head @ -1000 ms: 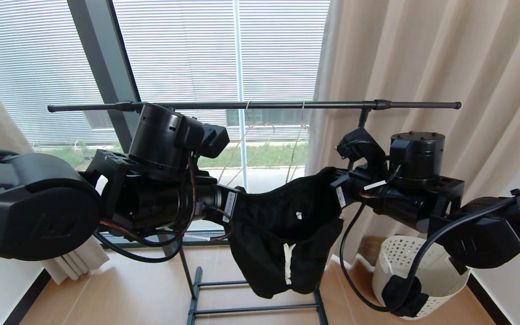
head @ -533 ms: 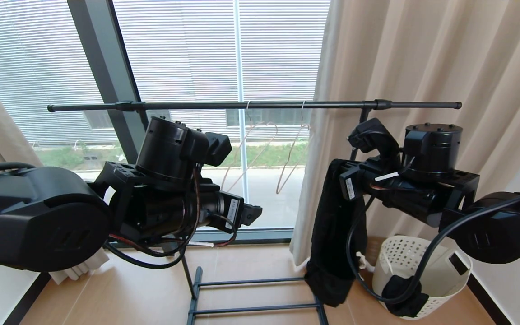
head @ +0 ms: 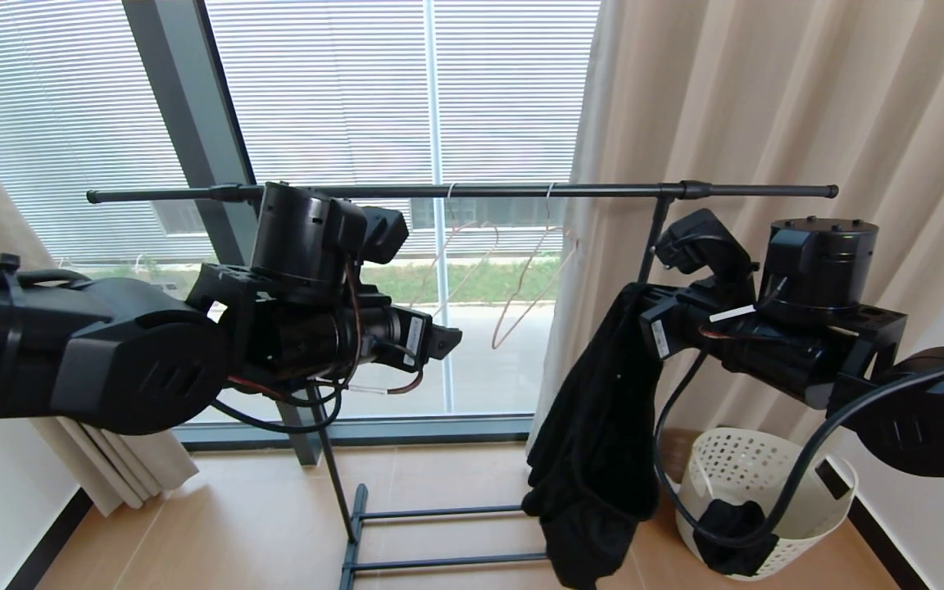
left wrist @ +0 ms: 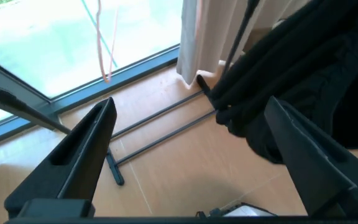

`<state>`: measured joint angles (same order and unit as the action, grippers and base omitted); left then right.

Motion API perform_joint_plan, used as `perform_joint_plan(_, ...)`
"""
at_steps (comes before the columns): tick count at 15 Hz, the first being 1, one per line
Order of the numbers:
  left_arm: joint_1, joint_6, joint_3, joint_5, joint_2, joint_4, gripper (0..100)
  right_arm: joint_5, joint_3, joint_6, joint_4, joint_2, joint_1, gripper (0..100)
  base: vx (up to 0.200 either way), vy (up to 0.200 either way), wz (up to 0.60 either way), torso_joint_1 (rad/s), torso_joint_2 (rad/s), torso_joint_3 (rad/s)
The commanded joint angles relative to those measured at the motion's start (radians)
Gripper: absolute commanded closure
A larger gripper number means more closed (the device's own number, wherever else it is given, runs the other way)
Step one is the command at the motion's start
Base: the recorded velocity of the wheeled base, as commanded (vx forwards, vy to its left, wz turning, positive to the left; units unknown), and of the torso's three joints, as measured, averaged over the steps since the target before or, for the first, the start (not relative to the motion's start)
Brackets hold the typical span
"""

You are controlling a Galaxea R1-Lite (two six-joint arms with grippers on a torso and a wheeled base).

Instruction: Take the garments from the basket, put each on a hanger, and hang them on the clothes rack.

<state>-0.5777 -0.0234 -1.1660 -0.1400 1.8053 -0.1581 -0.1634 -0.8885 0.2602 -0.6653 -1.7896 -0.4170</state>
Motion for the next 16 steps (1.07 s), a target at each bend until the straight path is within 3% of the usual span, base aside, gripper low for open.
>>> perform_joint_plan(1,0.059,0.028,-0.067,-0.001,0.114,-0.061,0,0.001,0.01,0.008,0.0,0.021,0.003,100,0.0,0.0,0.0,0.0,0.0,0.0)
perform_joint_plan(5,0.113,0.083,-0.231,0.0,0.278,-0.098,0,0.002,0.031,0.034,-0.002,0.019,0.003,100,0.0,0.0,0.0,0.0,0.0,0.0)
perform_joint_plan(12,0.163,0.08,-0.595,-0.03,0.555,-0.097,0,0.002,0.066,0.067,-0.073,0.013,0.001,100,0.0,0.0,0.0,0.0,0.0,0.0)
perform_joint_plan(16,0.182,0.08,-0.713,-0.032,0.644,-0.097,0,0.002,0.065,0.067,-0.073,0.01,0.001,100,0.0,0.0,0.0,0.0,0.0,0.0)
